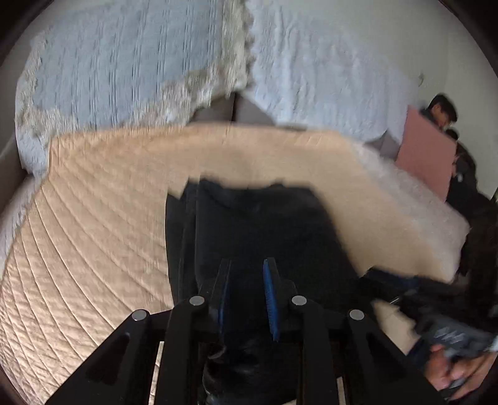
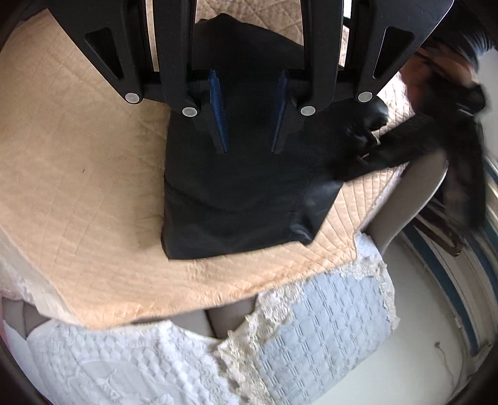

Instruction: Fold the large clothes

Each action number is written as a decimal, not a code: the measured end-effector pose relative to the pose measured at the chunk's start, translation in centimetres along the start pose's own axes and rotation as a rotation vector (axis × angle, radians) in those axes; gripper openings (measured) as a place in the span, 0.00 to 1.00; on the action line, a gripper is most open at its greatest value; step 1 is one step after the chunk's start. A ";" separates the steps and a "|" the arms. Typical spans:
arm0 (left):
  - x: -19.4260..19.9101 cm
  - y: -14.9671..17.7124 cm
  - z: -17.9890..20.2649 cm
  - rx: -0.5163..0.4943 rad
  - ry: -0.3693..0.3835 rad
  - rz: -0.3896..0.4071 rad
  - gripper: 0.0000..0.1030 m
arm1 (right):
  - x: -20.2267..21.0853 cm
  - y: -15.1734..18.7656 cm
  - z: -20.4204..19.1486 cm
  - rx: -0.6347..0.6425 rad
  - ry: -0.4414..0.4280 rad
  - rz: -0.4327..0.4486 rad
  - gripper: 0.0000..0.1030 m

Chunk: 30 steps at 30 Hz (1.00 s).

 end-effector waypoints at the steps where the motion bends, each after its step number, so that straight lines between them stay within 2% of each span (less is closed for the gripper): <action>1: -1.3 1.6 -0.8 0.014 -0.021 -0.035 0.17 | -0.6 0.5 0.1 0.002 -0.002 -0.022 0.27; 4: -1.5 4.1 -2.0 0.028 -0.036 0.013 0.17 | -1.3 1.7 -0.2 0.051 0.006 -0.039 0.29; 9: 0.0 3.5 -2.1 0.052 -0.040 -0.014 0.17 | -0.5 0.1 0.1 0.038 0.000 -0.041 0.29; 11: 0.7 2.2 -2.0 0.068 -0.034 -0.021 0.16 | 0.3 -1.5 0.7 0.038 0.019 -0.002 0.29; 15: 2.0 -2.7 -0.8 0.077 0.000 0.041 0.17 | 0.2 -4.3 1.3 0.038 0.048 0.032 0.29; 17: 1.3 -5.2 0.2 0.058 -0.005 0.066 0.17 | -0.4 -5.7 1.5 0.035 0.058 0.043 0.29; 19: -1.2 -6.8 0.6 0.063 0.009 0.056 0.17 | -1.6 -7.0 1.7 0.019 0.064 0.045 0.29; 23: -7.0 -5.7 -1.6 0.106 -0.050 -0.026 0.17 | -4.7 -8.4 2.1 -0.006 0.066 0.018 0.29; 24: -8.0 -4.8 -2.4 0.136 -0.032 -0.044 0.16 | -5.2 -8.4 2.2 -0.010 0.063 0.012 0.29; 26: -8.6 -3.0 -3.6 0.195 0.007 -0.018 0.16 | -7.1 -8.1 2.5 0.001 0.080 -0.006 0.29; 30: -8.0 -2.1 -4.8 0.275 0.051 0.032 0.12 | -8.9 -7.3 3.3 -0.014 0.076 -0.019 0.30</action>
Point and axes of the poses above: each gripper's, at about its wrist camera, not at the fingertips, and x roughly against the way its jaws point, z to its right, y to its underside, the point moved 6 cm from there along -x, roughly the way its jaws point, and after that the axes turned 4 degrees about -x, right-handed, at the moved point
